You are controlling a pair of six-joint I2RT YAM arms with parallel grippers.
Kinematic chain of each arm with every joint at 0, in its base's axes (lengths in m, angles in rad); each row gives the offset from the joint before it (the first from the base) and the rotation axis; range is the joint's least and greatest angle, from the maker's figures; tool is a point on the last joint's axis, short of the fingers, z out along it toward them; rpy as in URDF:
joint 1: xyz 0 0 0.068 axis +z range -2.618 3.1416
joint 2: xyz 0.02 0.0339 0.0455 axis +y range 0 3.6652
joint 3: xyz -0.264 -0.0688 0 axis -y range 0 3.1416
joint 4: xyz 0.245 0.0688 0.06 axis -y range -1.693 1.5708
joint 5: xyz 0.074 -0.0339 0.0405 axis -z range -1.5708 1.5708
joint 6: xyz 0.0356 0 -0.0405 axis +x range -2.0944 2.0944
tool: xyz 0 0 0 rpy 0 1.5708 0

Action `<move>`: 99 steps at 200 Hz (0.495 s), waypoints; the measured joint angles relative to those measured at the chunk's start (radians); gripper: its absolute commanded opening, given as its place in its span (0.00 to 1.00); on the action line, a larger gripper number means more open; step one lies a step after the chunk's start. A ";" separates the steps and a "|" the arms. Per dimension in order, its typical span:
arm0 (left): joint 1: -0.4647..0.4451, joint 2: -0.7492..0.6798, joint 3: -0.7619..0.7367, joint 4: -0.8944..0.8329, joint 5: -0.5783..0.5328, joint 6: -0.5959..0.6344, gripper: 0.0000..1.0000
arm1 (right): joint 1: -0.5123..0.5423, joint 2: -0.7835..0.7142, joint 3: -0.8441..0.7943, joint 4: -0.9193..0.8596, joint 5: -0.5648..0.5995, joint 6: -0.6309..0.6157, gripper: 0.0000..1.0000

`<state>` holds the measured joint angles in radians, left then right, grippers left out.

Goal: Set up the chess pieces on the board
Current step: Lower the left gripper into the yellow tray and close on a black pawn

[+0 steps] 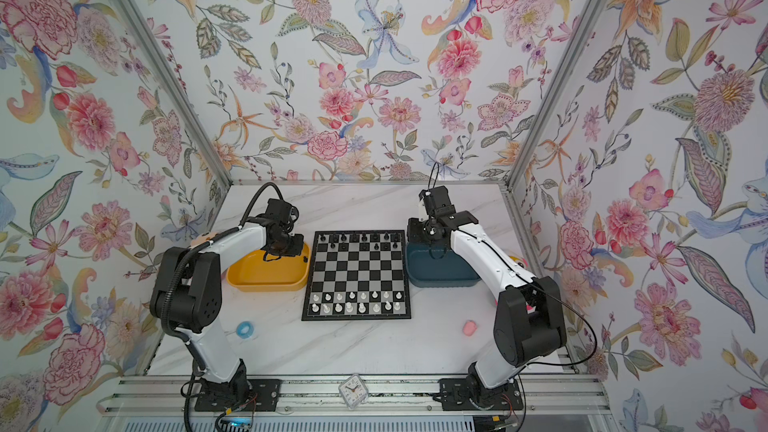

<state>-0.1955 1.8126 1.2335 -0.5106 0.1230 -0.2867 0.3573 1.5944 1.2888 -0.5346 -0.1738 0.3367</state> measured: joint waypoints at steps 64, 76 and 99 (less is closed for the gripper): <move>-0.024 -0.135 0.029 -0.053 -0.050 -0.011 0.00 | 0.000 -0.008 -0.054 0.031 -0.003 0.000 0.28; -0.043 -0.154 0.043 -0.066 -0.060 -0.014 0.00 | 0.000 -0.019 -0.068 0.036 -0.006 0.000 0.28; -0.089 -0.177 0.071 -0.084 -0.076 -0.017 0.00 | 0.000 -0.047 -0.093 0.043 -0.007 0.000 0.28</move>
<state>-0.2844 1.6352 1.3045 -0.5949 0.0471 -0.3038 0.3573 1.5478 1.1954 -0.4915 -0.1806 0.3363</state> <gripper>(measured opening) 0.106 0.281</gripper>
